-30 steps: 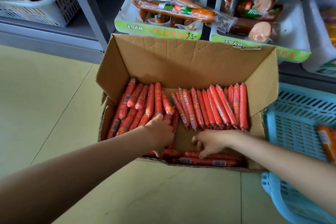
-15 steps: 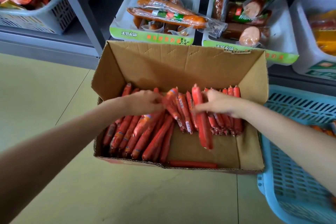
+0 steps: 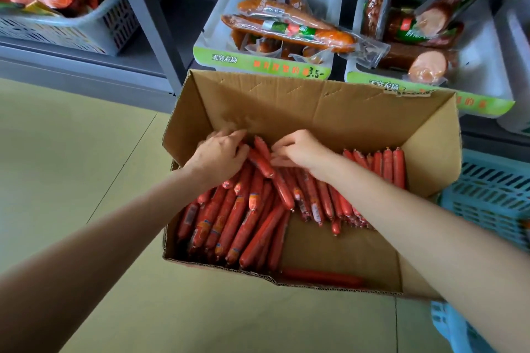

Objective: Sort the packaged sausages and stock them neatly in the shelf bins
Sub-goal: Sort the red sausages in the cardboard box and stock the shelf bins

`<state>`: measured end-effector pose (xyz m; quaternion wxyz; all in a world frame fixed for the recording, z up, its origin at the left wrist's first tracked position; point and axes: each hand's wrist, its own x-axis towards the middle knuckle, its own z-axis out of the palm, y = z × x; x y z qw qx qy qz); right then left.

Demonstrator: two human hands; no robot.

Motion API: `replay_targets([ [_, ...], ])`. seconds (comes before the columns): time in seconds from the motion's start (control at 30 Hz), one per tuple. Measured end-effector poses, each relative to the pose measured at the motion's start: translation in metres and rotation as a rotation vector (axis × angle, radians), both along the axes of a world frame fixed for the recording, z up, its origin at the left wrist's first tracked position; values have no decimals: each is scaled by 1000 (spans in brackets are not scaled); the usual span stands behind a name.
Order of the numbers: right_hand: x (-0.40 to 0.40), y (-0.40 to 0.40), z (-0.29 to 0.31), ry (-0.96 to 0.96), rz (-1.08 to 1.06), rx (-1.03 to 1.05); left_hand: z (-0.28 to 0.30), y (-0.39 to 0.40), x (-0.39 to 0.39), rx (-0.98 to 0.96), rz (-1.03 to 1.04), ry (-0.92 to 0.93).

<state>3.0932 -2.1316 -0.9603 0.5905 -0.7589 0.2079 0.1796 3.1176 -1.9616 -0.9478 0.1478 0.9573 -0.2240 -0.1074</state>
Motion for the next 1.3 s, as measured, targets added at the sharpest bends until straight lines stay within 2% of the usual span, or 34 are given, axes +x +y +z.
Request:
replay_targets([
  [0.07,-9,-16,-4,-1,84,-195,0,-11,-12,18,-218,45],
  [0.1,-16,-21,-6,12,149,-270,-1,-18,-19,89,-301,84],
  [0.2,-34,-27,-10,70,363,-354,-5,-36,-30,302,-433,162],
  [0.3,-43,-27,-2,63,511,-422,-5,-44,-32,353,-422,187],
  [0.37,-46,-25,-3,36,578,-566,-4,-47,-31,397,-348,177],
  [0.43,-52,-17,-8,34,625,-639,-3,-46,-31,475,-292,68],
  [0.5,-60,-4,-15,36,610,-594,-2,-35,-29,522,-237,-44],
  [0.6,-69,11,-19,6,505,-513,-4,0,-18,341,-92,-35],
  [0.73,-72,18,-19,-29,352,-446,-16,33,-8,115,-42,-9],
  [0.83,-73,26,-21,-18,247,-449,-29,40,-12,22,-67,52],
  [0.93,-66,29,-20,-37,-34,-383,-33,39,-11,37,-57,114],
  [0.97,-61,30,-17,-53,-130,-316,-31,37,-12,48,-72,121],
  [1.07,-42,35,-6,-61,-292,90,-23,31,-17,67,-230,29],
  [1.1,-37,36,-4,-51,-279,141,-23,31,-17,102,-256,19],
  [1.17,-36,37,1,-52,-168,44,-22,29,-15,122,-193,92],
  [1.3,-47,45,-3,-265,157,-355,1,25,-9,-138,88,358],
])
